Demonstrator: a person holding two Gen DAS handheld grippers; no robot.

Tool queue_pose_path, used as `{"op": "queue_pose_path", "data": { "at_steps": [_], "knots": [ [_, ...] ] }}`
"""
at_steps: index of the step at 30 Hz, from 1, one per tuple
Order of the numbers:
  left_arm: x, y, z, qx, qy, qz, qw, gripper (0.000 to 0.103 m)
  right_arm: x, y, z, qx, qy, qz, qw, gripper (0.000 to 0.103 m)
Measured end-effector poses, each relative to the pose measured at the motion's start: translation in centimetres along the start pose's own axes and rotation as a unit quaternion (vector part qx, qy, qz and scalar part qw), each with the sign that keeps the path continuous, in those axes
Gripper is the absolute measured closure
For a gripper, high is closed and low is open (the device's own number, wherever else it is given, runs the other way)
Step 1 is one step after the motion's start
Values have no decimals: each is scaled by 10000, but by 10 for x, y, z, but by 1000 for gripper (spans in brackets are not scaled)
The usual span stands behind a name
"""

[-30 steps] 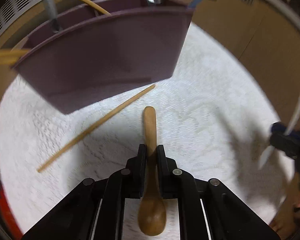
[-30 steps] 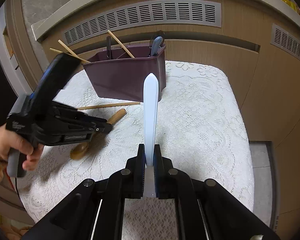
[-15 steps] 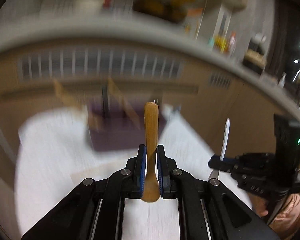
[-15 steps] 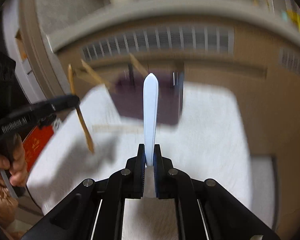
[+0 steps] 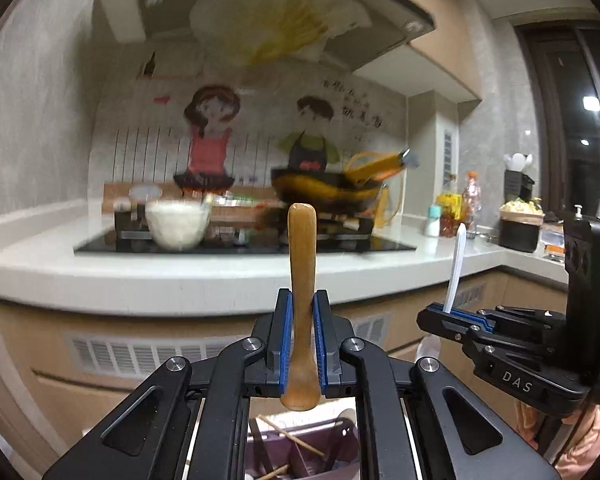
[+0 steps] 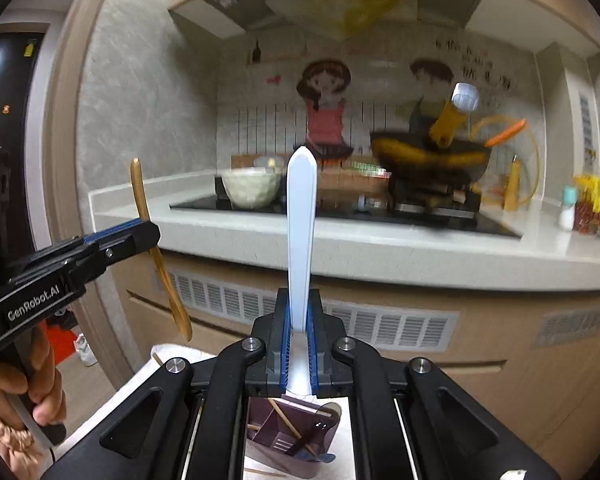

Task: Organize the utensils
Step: 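Lower the wooden spoon and white spoon into the purple caddy, open both tools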

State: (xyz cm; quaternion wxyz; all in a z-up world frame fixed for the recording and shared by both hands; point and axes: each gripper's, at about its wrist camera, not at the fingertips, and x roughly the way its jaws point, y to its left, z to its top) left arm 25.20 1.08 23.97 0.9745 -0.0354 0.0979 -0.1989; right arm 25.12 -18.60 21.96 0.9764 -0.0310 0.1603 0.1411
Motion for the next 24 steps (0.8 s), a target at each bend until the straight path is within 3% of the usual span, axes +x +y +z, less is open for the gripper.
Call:
{"op": "queue_pose_path", "data": {
  "at_steps": [12, 18, 24],
  "knots": [
    [102, 28, -111, -504, 1281, 68, 9905, 92, 125, -2, -96, 285, 1481, 58, 9885, 96],
    [126, 29, -160, -554, 1880, 296, 9802, 92, 151, 12, -137, 98, 1881, -107, 9821, 96],
    [125, 24, -173, -459, 2011, 467, 9774, 91, 159, 21, -163, -45, 2179, -84, 9759, 96]
  ]
}}
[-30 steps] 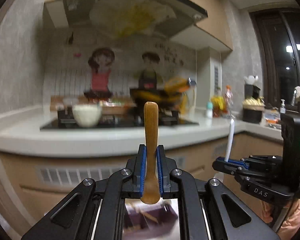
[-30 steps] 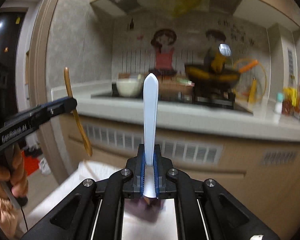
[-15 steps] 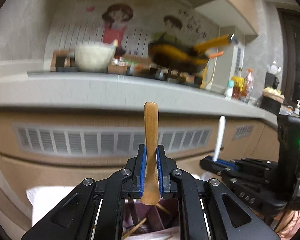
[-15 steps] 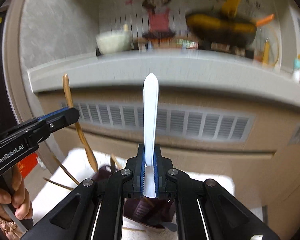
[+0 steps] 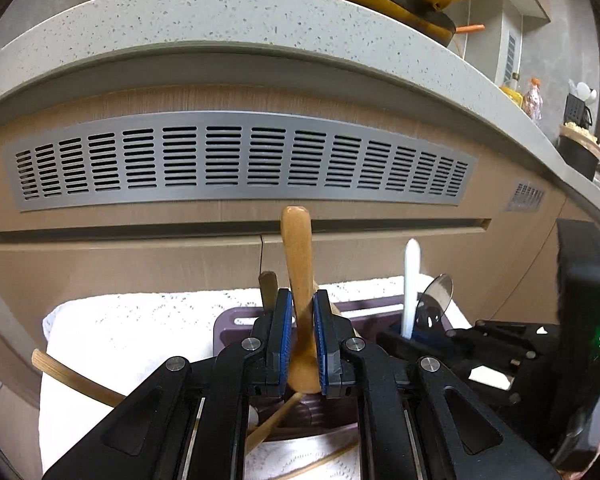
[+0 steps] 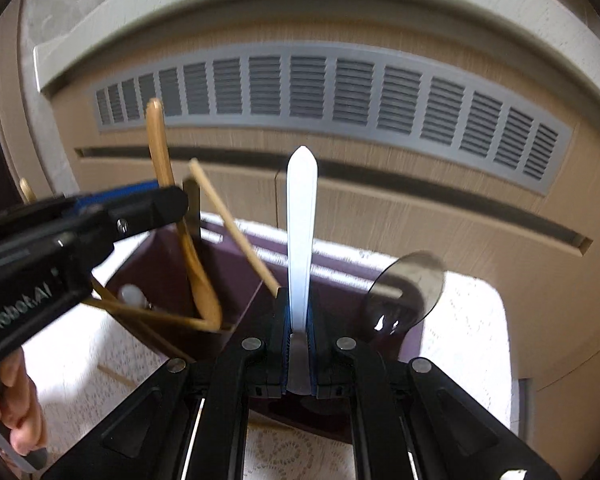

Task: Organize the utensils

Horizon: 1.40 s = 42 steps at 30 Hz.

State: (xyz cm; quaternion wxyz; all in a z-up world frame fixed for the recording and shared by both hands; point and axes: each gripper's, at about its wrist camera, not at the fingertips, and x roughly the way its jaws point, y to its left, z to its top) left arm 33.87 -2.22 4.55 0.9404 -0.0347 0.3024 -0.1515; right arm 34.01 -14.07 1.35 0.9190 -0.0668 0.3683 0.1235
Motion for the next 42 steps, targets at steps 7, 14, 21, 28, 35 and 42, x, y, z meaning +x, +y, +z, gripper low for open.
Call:
{"op": "queue_pose_path", "data": {
  "at_steps": [7, 14, 21, 28, 35, 42],
  "knots": [
    [1, -5, -6, 3, 221, 98, 9997, 90, -1, -5, -11, 195, 244, 173, 9994, 95],
    [-23, -2, -10, -183, 287, 149, 9993, 83, -41, -23, -24, 385, 43, 175, 9991, 68],
    [-76, -1, -11, -378, 18, 349, 9987, 43, -105, -41, -49, 643, -351, 60, 9973, 58],
    [-143, -21, -64, -283, -470, 551, 9970, 16, -162, -30, -89, 848, -778, -116, 9933, 37],
    [-184, -44, -137, -89, -627, 914, 9938, 5, -194, -10, -140, 959, -952, -390, 9901, 14],
    [-217, -56, -184, -18, -909, 1313, 9872, 0, -212, 0, -184, 1251, -1158, -799, 9821, 11]
  ]
}}
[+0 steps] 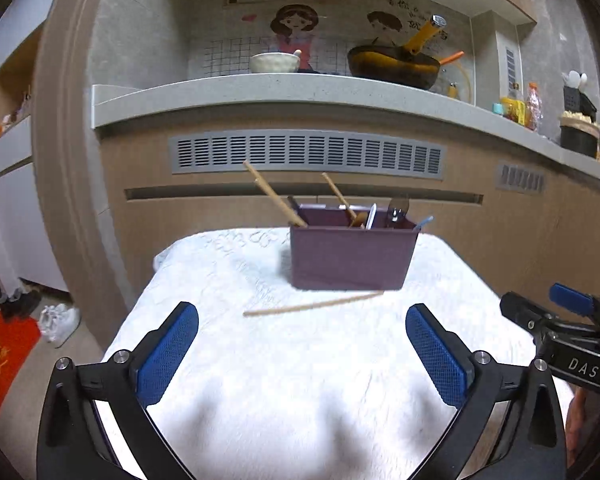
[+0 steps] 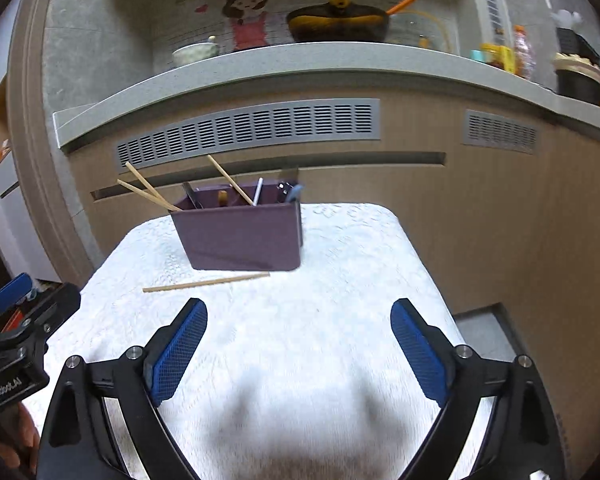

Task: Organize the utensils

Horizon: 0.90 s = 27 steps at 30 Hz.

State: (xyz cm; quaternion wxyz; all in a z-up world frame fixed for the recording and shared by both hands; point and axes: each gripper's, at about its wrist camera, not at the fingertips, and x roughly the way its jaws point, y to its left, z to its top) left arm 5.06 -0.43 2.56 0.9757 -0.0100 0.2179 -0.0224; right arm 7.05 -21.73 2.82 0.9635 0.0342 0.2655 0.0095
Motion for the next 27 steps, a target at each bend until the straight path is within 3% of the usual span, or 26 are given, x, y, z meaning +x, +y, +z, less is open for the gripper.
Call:
{"op": "queue_pose_path", "data": {
  "at_steps": [5, 11, 27],
  "knots": [
    [-4, -6, -8, 59, 223, -166, 9996, 0, -12, 6, -8, -269, -138, -226, 9993, 11],
    [-5, -13, -7, 174, 218, -64, 9996, 0, -15, 12, -14, -541, -168, -299, 9979, 10],
    [0, -9, -7, 145, 332, -38, 9993, 0, -16, 9, -17, -469, -110, -222, 9986, 10]
  ]
}}
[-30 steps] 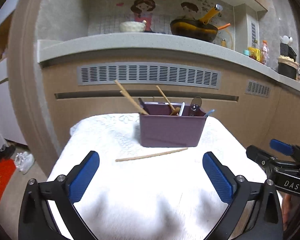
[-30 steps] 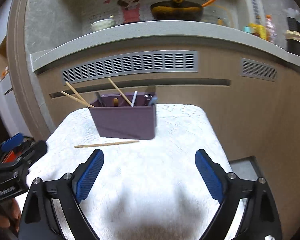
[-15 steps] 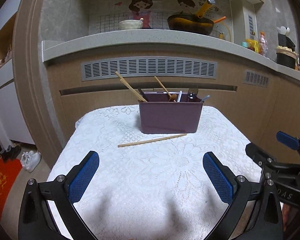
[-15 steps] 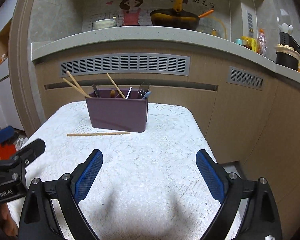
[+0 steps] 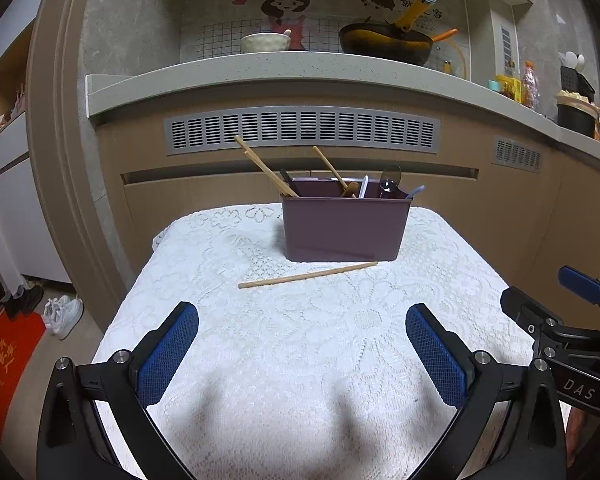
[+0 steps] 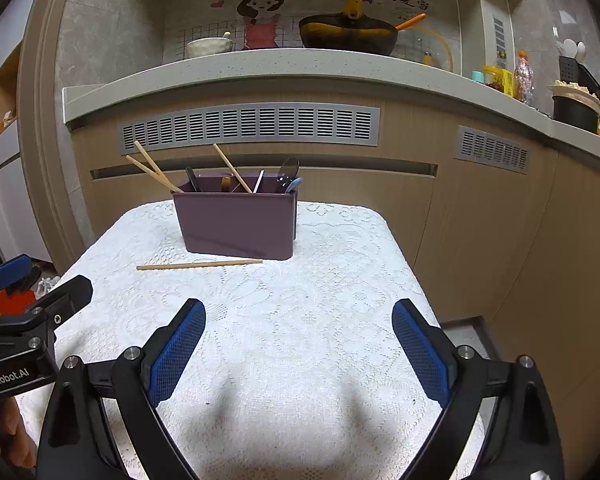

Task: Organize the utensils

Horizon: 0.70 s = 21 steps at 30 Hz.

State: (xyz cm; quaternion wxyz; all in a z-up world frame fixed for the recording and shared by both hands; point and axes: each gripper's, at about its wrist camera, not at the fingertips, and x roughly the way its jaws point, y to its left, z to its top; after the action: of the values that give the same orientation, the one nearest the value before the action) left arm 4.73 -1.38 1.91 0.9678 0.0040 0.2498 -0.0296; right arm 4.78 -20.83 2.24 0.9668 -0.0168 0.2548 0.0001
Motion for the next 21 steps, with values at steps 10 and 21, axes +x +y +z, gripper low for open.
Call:
{"op": "queue_pose_path", "data": {
  "at_steps": [10, 21],
  "knots": [
    [0, -1, -1, -12, 45, -25, 10000, 0, -1, 0, 0, 4, -3, -4, 10000, 10],
    [0, -2, -2, -15, 51, -14, 10000, 0, -1, -1, 1, 8, -13, 10, 10000, 10]
  ]
}}
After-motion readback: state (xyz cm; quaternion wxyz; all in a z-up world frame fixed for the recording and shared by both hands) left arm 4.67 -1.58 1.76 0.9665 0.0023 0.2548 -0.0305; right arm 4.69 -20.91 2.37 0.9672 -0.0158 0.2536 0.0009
